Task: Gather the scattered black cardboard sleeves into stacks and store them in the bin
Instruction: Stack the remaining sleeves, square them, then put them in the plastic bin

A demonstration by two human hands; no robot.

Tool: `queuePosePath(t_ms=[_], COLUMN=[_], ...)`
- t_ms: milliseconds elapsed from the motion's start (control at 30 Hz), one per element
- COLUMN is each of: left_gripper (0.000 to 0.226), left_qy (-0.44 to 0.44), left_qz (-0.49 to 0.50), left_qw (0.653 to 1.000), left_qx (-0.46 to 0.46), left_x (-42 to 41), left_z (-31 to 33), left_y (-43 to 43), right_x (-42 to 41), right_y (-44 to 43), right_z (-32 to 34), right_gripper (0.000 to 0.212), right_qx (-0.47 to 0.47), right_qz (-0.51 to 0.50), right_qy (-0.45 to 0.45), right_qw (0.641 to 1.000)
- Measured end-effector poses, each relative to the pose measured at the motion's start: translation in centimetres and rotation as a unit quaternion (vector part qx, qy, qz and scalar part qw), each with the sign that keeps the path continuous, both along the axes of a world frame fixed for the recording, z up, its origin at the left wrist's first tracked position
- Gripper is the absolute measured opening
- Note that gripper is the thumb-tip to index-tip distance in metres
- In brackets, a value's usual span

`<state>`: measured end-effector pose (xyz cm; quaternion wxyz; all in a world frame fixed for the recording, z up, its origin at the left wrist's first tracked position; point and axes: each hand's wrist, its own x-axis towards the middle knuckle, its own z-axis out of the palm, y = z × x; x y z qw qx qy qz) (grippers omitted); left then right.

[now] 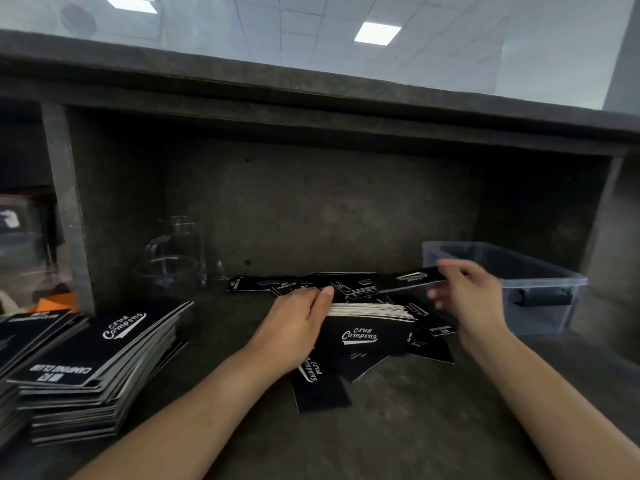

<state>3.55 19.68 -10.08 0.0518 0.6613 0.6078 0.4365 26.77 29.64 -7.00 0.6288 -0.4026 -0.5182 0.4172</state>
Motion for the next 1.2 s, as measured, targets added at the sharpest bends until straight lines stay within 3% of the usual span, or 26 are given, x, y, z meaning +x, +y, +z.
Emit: queuePosePath(t_ms=[67, 133, 233, 300, 467, 533, 633, 700, 800, 933, 1033, 1100, 1133, 1200], left_gripper=[0.049, 0.049, 0.041, 0.034, 0.066, 0.063, 0.061, 0.058, 0.048, 0.038, 0.034, 0.017, 0.034, 0.104], left_qy=[-0.008, -0.014, -0.032, -0.051, -0.052, -0.036, -0.018, -0.013, -0.061, -0.111, -0.201, -0.169, -0.14, -0.087], left_qz=[-0.002, -0.002, 0.006, 0.015, 0.003, -0.002, 0.02, 0.052, 0.08, 0.055, 0.079, 0.113, 0.111, 0.069], left_qw=[1.0, 1.0, 0.999, 0.998, 0.999, 0.999, 0.999, 0.997, 0.992, 0.984, 0.975, 0.976, 0.976, 0.962], left_qx=[0.002, 0.003, -0.017, -0.025, -0.012, -0.016, -0.038, -0.051, -0.076, -0.13, -0.062, -0.077, -0.126, -0.251], left_x=[-0.1, -0.1, -0.2, -0.2, -0.3, -0.6, -0.4, -0.3, -0.1, -0.5, -2.7, -4.3, -4.7, -5.4], left_z=[-0.1, -0.2, -0.3, -0.3, -0.4, -0.5, -0.3, -0.2, 0.3, 0.9, 2.1, 2.7, 2.6, 1.9], left_y=[0.1, 0.2, 0.3, 0.2, 0.2, 0.4, 0.2, 0.2, 0.2, 0.8, 1.3, 0.3, -0.3, -0.7], right_x=[-0.5, -0.9, -0.7, -0.4, -0.9, -0.9, -0.9, -1.0, -1.1, -1.5, -1.4, -1.1, -1.0, -0.9], right_y=[-0.4, -0.6, -0.5, -0.4, -1.3, -1.4, -1.5, -2.1, -2.4, -2.1, -2.2, -1.9, -1.7, -1.4], right_z=[-0.2, -0.4, -0.6, -0.7, -0.6, -0.6, -0.8, -0.7, -0.8, -1.1, -0.9, -0.8, -0.8, -0.6], right_gripper=[0.027, 0.029, 0.016, 0.023, 0.038, 0.054, 0.095, 0.085, 0.051, 0.048, 0.037, 0.036, 0.034, 0.031], right_qx=[-0.044, -0.028, 0.036, 0.046, 0.037, 0.013, -0.034, -0.012, 0.097, 0.15, 0.172, 0.173, 0.171, 0.152], right_qz=[0.103, 0.15, 0.092, 0.072, 0.169, 0.198, 0.217, 0.253, 0.275, 0.245, 0.24, 0.204, 0.184, 0.156], right_qy=[-0.046, -0.114, -0.196, -0.244, -0.317, -0.346, -0.407, -0.4, -0.434, -0.422, -0.423, -0.405, -0.386, -0.348], right_qw=[0.993, 0.982, 0.976, 0.966, 0.933, 0.917, 0.887, 0.881, 0.852, 0.86, 0.856, 0.874, 0.888, 0.912])
